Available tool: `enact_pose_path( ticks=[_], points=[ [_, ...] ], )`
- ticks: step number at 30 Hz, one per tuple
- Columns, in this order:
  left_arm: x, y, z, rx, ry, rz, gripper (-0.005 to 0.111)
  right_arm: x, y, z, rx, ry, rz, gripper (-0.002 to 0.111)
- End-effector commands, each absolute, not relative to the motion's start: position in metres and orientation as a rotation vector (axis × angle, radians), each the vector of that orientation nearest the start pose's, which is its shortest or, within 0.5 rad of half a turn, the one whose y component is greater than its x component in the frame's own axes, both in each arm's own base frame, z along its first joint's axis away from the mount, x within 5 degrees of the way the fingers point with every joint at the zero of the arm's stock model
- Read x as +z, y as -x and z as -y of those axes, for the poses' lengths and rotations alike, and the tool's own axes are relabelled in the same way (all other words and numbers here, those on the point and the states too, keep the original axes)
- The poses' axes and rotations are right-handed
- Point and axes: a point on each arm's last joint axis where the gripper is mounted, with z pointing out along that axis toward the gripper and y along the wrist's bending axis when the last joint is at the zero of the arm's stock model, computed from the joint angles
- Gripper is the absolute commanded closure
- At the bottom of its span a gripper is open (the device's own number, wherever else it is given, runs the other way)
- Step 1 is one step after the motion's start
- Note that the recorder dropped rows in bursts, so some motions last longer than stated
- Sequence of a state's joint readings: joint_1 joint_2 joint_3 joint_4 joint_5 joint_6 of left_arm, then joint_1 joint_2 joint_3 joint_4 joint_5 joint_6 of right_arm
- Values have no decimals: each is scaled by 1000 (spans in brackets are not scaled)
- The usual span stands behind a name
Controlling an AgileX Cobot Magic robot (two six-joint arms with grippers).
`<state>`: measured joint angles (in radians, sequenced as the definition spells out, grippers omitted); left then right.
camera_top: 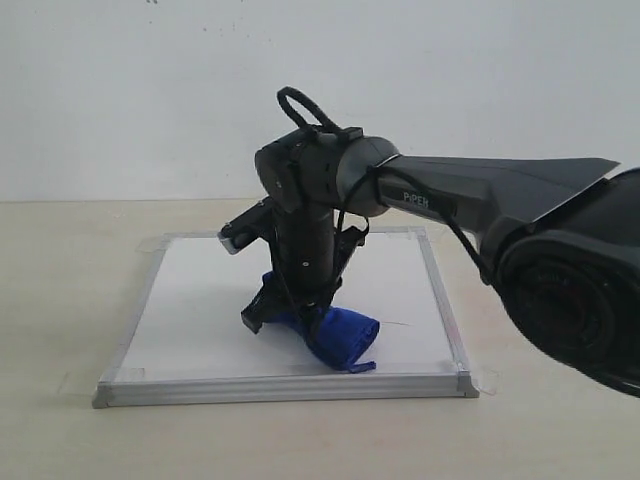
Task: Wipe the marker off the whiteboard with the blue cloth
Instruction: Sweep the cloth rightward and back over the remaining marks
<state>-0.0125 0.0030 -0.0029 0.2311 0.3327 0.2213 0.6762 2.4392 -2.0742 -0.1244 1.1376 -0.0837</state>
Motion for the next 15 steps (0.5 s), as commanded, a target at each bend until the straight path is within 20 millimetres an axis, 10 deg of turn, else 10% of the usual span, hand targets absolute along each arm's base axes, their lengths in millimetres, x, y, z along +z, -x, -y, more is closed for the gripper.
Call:
enact_pose_path(
  ticks=[1,9,15],
  points=[
    [184,-54,-6,375,-358,-1785,103,122,-377,-311,-78,1268,-2831,109],
    [184,-54,-6,375,-358,-1785,103,135,-336,-365,30,1513,-2606,109],
    [184,-54,-6,375,-358,-1785,103,138,-345,-355,-109,1553,-2555,109]
  ],
)
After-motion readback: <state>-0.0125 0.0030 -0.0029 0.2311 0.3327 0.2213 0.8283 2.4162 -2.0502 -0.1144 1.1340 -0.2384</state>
